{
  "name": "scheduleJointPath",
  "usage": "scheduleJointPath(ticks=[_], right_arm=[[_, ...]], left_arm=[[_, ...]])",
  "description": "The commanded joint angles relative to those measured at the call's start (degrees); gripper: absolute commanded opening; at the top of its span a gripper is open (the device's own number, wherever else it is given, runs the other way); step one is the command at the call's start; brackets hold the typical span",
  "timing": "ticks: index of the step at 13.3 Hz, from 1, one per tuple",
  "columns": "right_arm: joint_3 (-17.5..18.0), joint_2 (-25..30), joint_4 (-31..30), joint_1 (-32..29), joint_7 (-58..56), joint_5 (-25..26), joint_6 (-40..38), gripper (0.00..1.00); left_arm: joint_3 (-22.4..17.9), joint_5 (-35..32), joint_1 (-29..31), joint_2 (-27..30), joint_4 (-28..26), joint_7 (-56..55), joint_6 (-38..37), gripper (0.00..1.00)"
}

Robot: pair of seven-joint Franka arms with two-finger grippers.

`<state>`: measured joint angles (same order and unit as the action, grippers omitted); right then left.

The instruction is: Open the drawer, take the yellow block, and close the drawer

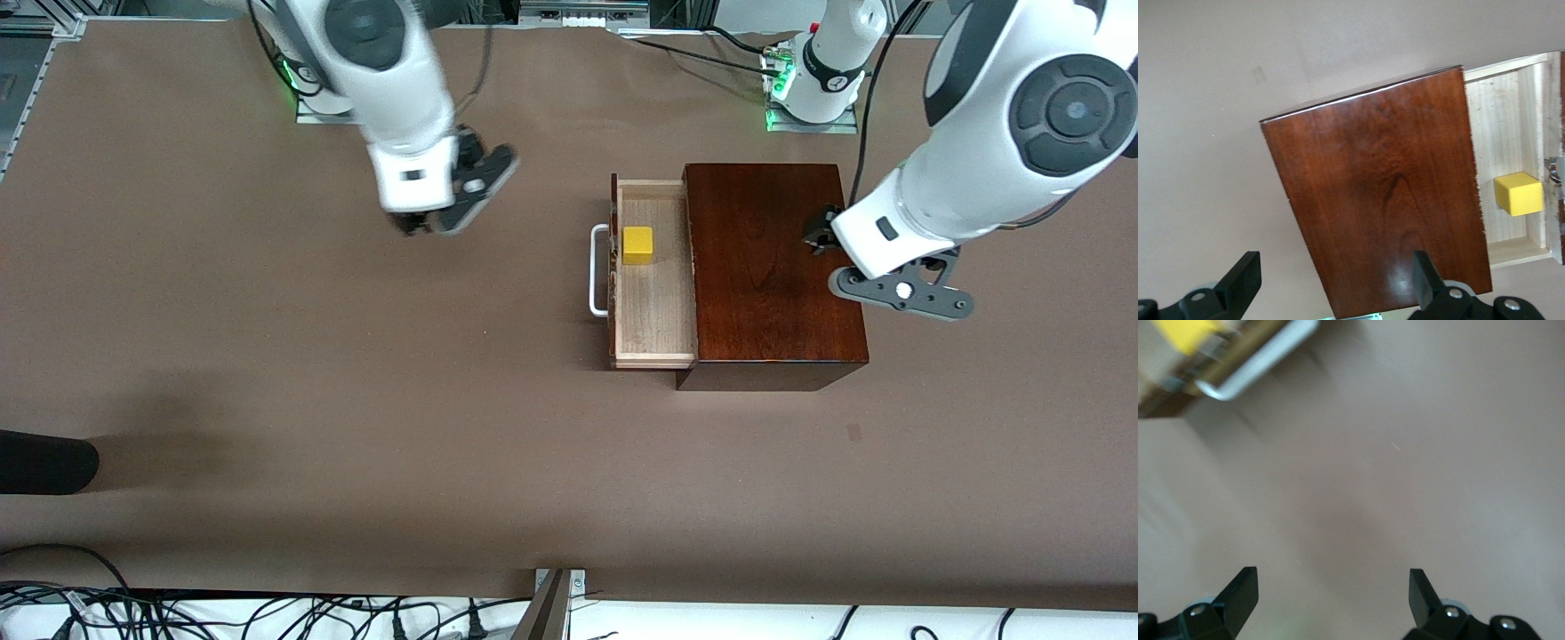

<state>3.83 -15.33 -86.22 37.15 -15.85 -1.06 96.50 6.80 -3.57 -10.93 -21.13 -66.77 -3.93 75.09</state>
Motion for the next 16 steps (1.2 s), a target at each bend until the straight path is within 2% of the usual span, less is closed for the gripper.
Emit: scheduleJointPath(ticks=[1,4,6,9,11,13,16], right_arm=[[1.1,-9.1,10.5,5.5,-1.3,0.1,0.8,1.00],[1.2,-14.0,14.2,10.1,-1.3,0.0,8.2,1.00],[1.1,-16.1,14.6,13.1,-2.0,1.4,11.8,1.00],[1.1,-19.7,14.7,15.0,-7.1,4.4,16.7,1.00],[1.1,-21.6,15.0,15.1,-11.8,6.1,17.0,1.00],[1.1,-22.6,14.9,16.7,-13.0,8.6,16.4,1.00],[1.0,-24.7,15.1,17.4,-12.9,9.0,17.0,1.00]], left_arm=[[0.4,2.8,6.7,1.3,-1.3,4.3,-0.5,1.00],[0.1,2.9,12.1,1.3,-1.3,11.0,-0.5,1.00],[-0.5,3.5,12.5,3.3,-3.9,11.5,1.0,1.00],[-4.8,5.8,12.1,14.4,-21.1,11.4,13.4,1.00],[-7.2,6.7,10.6,19.7,-28.3,11.4,16.7,1.00],[-7.3,5.9,9.4,22.5,-30.7,10.5,16.8,1.00],[-7.0,5.1,9.5,22.0,-30.5,10.3,16.8,1.00]])
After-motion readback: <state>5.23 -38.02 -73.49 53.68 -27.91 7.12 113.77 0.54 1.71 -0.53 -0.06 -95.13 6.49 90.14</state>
